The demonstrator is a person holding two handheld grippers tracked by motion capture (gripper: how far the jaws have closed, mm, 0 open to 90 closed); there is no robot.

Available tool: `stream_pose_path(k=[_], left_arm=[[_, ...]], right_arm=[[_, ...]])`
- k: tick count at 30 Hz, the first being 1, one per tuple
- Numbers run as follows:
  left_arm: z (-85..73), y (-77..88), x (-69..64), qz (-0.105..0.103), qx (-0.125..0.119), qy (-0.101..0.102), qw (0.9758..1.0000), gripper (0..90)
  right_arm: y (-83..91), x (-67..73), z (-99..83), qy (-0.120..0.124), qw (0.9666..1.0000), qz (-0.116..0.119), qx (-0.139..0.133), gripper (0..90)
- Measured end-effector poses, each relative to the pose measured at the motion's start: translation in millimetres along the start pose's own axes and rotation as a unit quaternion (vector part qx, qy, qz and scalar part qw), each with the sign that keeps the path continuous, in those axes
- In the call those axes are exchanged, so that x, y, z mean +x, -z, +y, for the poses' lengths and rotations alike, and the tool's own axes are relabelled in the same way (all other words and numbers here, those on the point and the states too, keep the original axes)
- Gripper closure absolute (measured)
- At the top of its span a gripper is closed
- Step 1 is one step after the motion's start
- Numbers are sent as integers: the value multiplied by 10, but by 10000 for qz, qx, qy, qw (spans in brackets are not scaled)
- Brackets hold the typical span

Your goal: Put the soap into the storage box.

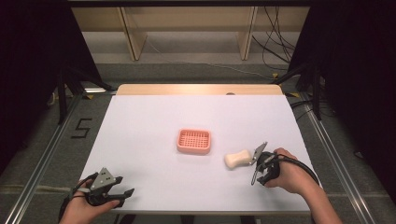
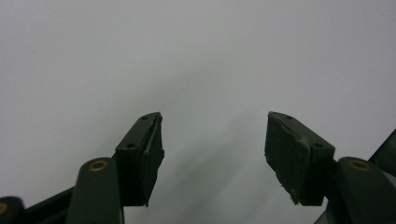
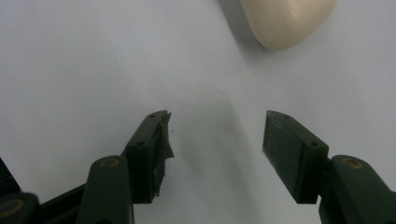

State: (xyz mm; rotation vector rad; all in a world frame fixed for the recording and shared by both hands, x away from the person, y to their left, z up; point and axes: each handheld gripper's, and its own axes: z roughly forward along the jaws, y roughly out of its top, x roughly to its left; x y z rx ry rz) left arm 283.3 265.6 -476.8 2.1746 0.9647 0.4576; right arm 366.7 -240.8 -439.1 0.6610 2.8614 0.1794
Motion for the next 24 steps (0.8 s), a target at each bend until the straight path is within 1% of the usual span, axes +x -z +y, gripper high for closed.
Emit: stream_pose_path(k=[1, 2, 4, 5, 6, 7, 8, 9, 10, 11, 12, 13, 14, 15, 16, 17, 18, 19, 21, 22, 23, 24], left_arm=[[0, 0, -1, -1, 2, 1, 10000, 364], [2, -2, -1, -2, -3, -16, 10000, 364], [2, -5, -4, -21, -12, 1, 10000, 364], [2, -4, -4, -23, -8, 2, 10000, 364], [1, -10, -11, -30, -53, 50, 10000, 363], [1, -8, -10, -29, -47, 51, 10000, 363], [1, -7, -9, -28, -43, 45, 10000, 364], [2, 0, -1, -9, -5, -7, 10000, 364], [0, -7, -10, -18, -58, 62, 10000, 364], [1, 2, -1, -12, 2, 3, 10000, 364], [1, -3, -7, -17, -35, 28, 10000, 364], [0, -3, -9, -21, -39, 42, 10000, 364], [0, -3, -10, -23, -43, 45, 10000, 364], [0, -3, -10, -23, -40, 40, 10000, 364], [-1, -4, -10, -20, -44, 45, 10000, 364], [-1, -3, -10, -19, -42, 44, 10000, 364], [-1, -3, -7, -24, -42, 35, 10000, 363], [0, 4, 2, -22, 13, -14, 10000, 364], [1, 4, 2, -23, 10, -8, 10000, 363], [1, 2, 1, -16, -2, -13, 10000, 364], [1, 3, 1, -13, 11, -30, 10000, 363], [0, -5, -10, -21, -43, 42, 10000, 363]], right_arm=[[0, -1, 15, 21, 10000, -19, 36, 421], [3, -4, 24, 60, 9999, 23, 85, 425], [-7, -44, 54, 359, 9993, 43, 99, 430], [-1, -31, 64, 273, 9995, 27, 141, 430], [0, -53, 98, 327, 9993, 38, 162, 430], [0, -53, 98, 327, 9993, 38, 162, 430], [0, -72, 122, 348, 9992, -7, 174, 428], [0, -72, 122, 348, 9992, -7, 174, 428], [2, -91, 148, 355, 9992, -58, 157, 425], [2, -91, 148, 355, 9992, -58, 157, 425], [2, -122, 176, 443, 9989, -35, 121, 422], [2, -122, 176, 443, 9989, -35, 121, 422], [7, -114, 188, 376, 9992, -65, 155, 420], [-1, -142, 201, 499, 9987, -64, 122, 415], [-3, -142, 220, 499, 9987, -45, 106, 412], [-1, -138, 235, 437, 9989, -72, 145, 408], [-2, -144, 244, 452, 9989, -62, 141, 406], [-9, -161, 261, 545, 9984, -52, 118, 401], [-4, -174, 282, 494, 9986, -68, 161, 395], [-10, -194, 297, 612, 9980, -69, 123, 393], [3, -198, 310, 588, 9981, -55, 158, 388], [7, -193, 324, 520, 9985, -74, 165, 386]])
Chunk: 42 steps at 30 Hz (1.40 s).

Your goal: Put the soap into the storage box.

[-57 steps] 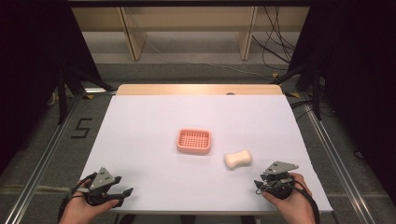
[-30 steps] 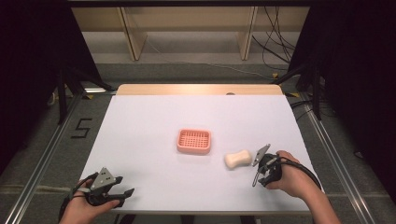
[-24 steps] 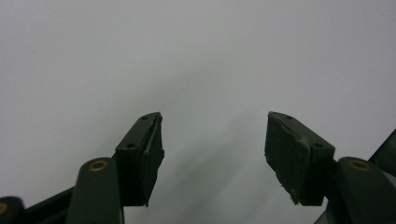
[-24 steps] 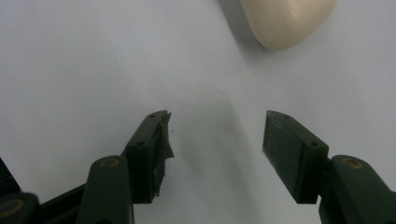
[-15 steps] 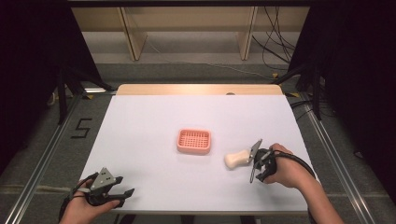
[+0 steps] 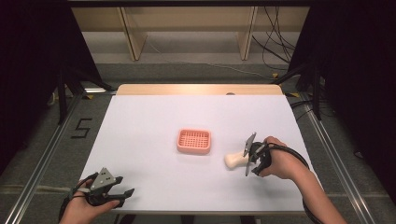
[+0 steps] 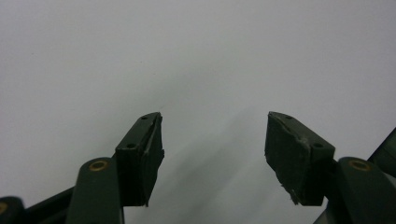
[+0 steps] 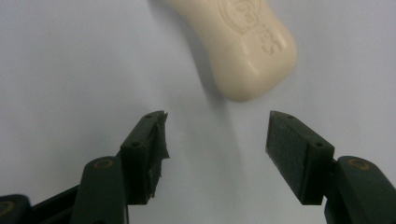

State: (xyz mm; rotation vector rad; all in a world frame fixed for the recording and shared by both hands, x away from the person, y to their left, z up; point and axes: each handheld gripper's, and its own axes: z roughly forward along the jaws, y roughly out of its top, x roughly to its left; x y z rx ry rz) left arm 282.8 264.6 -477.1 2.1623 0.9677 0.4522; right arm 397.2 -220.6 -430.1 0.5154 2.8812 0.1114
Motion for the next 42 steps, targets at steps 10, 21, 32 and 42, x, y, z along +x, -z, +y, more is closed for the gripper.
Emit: stream_pose_path(k=[10, 21, 32, 42], left_arm=[[-1, 3, 5, -19, 6, -5, 10000, 364], [10, 7, 41, 44, 16, -232, 9997, 363], [8, 6, 38, 29, 16, -196, 9998, 363], [2, 8, 15, -11, 1, -36, 10000, 363]], right_arm=[[3, -109, 169, 411, 9991, -39, -84, 382], [-58, -156, 324, 695, 9975, -6, -143, 365], [-115, -156, 424, 811, 9966, 86, -60, 358], [-163, -156, 553, 1113, 9937, 142, -18, 355]])
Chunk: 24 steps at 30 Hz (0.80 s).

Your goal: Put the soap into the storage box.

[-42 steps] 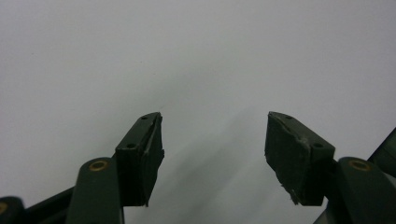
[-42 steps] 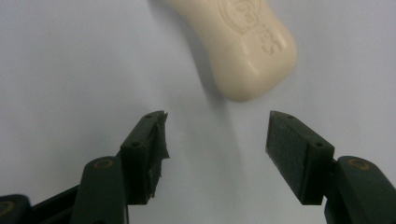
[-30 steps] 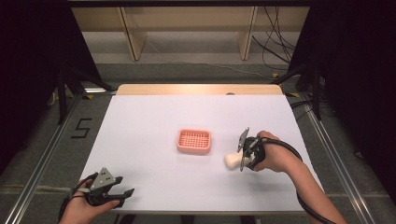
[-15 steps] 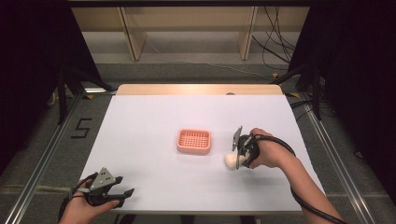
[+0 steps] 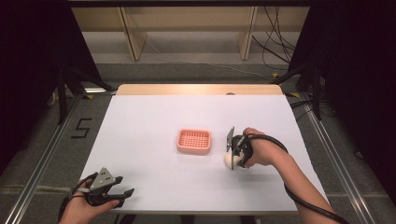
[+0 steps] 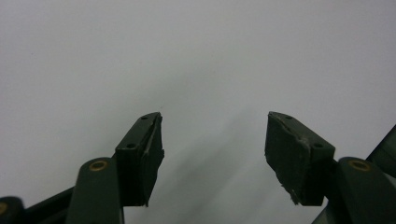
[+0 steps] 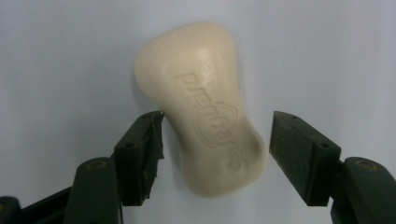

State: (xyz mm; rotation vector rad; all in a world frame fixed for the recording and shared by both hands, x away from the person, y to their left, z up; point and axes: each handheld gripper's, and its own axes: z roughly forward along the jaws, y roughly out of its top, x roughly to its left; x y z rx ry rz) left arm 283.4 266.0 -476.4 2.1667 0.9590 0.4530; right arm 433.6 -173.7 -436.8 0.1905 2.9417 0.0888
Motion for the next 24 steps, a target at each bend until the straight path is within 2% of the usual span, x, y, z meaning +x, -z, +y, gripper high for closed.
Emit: stream_pose_path(k=[1, 2, 4, 5, 6, 7, 8, 9, 10, 11, 12, 16, 17, 18, 21, 22, 23, 24], left_arm=[[-2, -2, -11, -27, -30, 63, 10000, 363], [-3, -2, -12, -30, -29, 71, 10000, 363], [-3, -2, -9, -26, -28, 55, 10000, 363], [-6, -1, -20, -28, -26, 141, 9999, 363], [-6, -4, -20, -48, -31, 156, 9999, 363], [-6, -4, -20, -48, -31, 156, 9999, 363], [-5, -3, -20, -50, -30, 150, 9999, 363], [-5, -4, -20, -50, -29, 152, 9999, 363], [-2, -2, -8, -33, -27, 40, 10000, 363], [5, 4, 20, 20, 42, -155, 9999, 363], [9, 2, 31, 36, 27, -235, 9997, 363], [9, 0, 30, 25, 35, -238, 9997, 363], [-2, -2, -3, 15, 29, -8, 10000, 363], [-10, -9, -20, 6, 29, 117, 9999, 363], [-6, -5, -24, -14, 17, 95, 10000, 363], [-1, -2, -8, -44, 5, -32, 10000, 363], [-5, -2, -19, -51, 17, 60, 10000, 363], [-6, -9, -21, -2, 30, 88, 10000, 363]], right_arm=[[-9, -24, 11, 190, 9998, 12, -29, 351], [-17, -16, 17, 84, 9999, 69, 10, 351], [-33, -22, 23, 138, 9999, 75, 39, 352], [-51, -31, 26, 195, 9997, 130, 46, 356], [-38, 13, 25, -170, 9995, 177, 218, 355], [-38, 13, 25, -170, 9995, 177, 218, 355], [-47, 1, 25, -77, 9997, 137, 177, 352], [-63, -32, 29, 186, 9998, 103, 64, 351], [-64, -24, 28, 125, 9998, 108, 91, 350], [-69, -29, 32, 157, 9998, 125, 91, 351], [-76, -34, 35, 170, 9997, 146, 108, 350], [-110, -59, 46, 336, 9991, 195, 154, 363], [-110, -59, 46, 336, 9991, 195, 154, 363], [-116, -64, 50, 390, 9989, 204, 149, 366], [-147, -63, 58, 407, 9987, 260, 150, 375], [-156, -60, 60, 367, 9988, 277, 186, 379], [-148, -35, 59, 152, 9988, 341, 321, 386], [-148, -28, 62, 113, 9987, 371, 327, 398]])
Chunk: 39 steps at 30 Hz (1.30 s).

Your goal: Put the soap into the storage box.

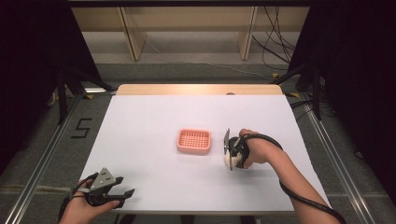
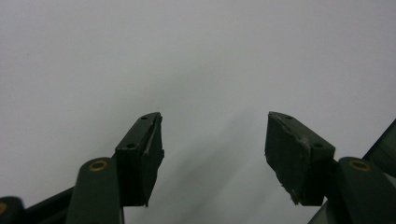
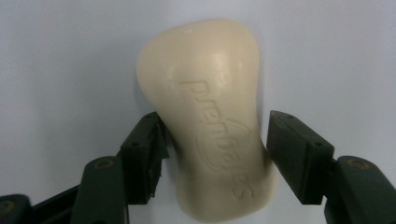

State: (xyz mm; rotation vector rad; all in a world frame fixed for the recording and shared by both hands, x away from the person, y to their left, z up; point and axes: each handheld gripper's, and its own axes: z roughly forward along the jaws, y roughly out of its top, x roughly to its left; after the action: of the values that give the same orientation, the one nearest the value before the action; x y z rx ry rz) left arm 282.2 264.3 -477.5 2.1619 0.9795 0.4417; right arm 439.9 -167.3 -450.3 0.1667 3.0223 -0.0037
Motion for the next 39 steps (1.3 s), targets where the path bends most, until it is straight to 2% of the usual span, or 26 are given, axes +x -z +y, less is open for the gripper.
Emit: stream_pose_path(k=[2, 3, 4, 6, 7, 9, 10, 11, 12, 13, 14, 15, 17, 19, 20, 23, 28, 29, 30, 31, 38, 39], left_arm=[[0, 1, -1, -6, -5, 11, 10000, 363], [0, 4, 0, -44, -5, 3, 10000, 363], [1, 6, -3, -56, 4, 34, 10000, 363], [1, 6, -3, -58, -1, 32, 10000, 363], [2, 8, 2, -49, 0, -15, 10000, 363], [1, 10, 0, -51, 3, 12, 10000, 363], [2, 9, 1, -54, 0, 2, 10000, 363], [2, 9, 1, -52, 3, 2, 10000, 363], [0, 4, -3, -61, -8, 37, 10000, 363], [1, 3, -1, -32, -11, -1, 10000, 363], [5, 8, 8, -39, -17, -90, 10000, 363], [7, 11, 11, -38, -10, -113, 9999, 363], [9, 15, 13, -23, 1, -124, 9999, 363], [7, 7, 11, -34, -23, -112, 9999, 363], [10, 12, 20, -9, 7, -188, 9998, 363], [8, 11, 10, -35, -5, -114, 9999, 363], [7, 11, 11, -28, -20, -116, 9999, 363], [7, 11, 12, -28, -34, -121, 9999, 363], [12, 11, 28, 2, -27, -227, 9997, 363], [12, 11, 27, -3, -40, -216, 9998, 363], [8, 18, 17, -27, 1, -177, 9998, 363], [12, 28, 30, -30, 86, -275, 9996, 363]], right_arm=[[-6, 4, 10, -49, 9999, 137, 52, 424], [-18, -5, 9, 96, 9999, 37, -3, 437], [-28, -29, 19, 343, 9993, -8, -121, 449], [-32, -27, 26, 324, 9994, 61, -121, 469], [-34, -24, 31, 276, 9995, 93, -114, 480], [-38, -18, 31, 152, 9997, 143, -106, 495], [-29, 5, 29, -78, 9997, 216, -21, 500], [-27, 15, 28, -199, 9995, 233, -30, 501], [-25, 11, 27, -216, 9995, 228, -31, 501], [-39, -13, 12, -71, 9998, 139, -93, 502], [-48, -48, 11, 188, 9995, 74, -229, 502], [-39, -21, 11, -102, 9995, 204, -227, 502], [-46, -36, -2, -102, 9994, 185, -291, 503], [-39, -20, -11, -291, 9990, 168, -283, 504], [-43, -27, -22, -395, 9985, 214, -323, 503], [-42, -23, -28, -527, 9979, 191, -330, 504], [-45, -36, -43, -709, 9965, 249, -373, 504], [-45, -31, -43, -761, 9961, 237, -374, 505], [-45, -34, -45, -780, 9960, 236, -375, 505], [-45, -34, -45, -861, 9953, 252, -375, 505], [-43, -29, -65, -940, 9943, 226, -455, 505], [-41, -18, -66, -984, 9938, 223, -458, 505]])
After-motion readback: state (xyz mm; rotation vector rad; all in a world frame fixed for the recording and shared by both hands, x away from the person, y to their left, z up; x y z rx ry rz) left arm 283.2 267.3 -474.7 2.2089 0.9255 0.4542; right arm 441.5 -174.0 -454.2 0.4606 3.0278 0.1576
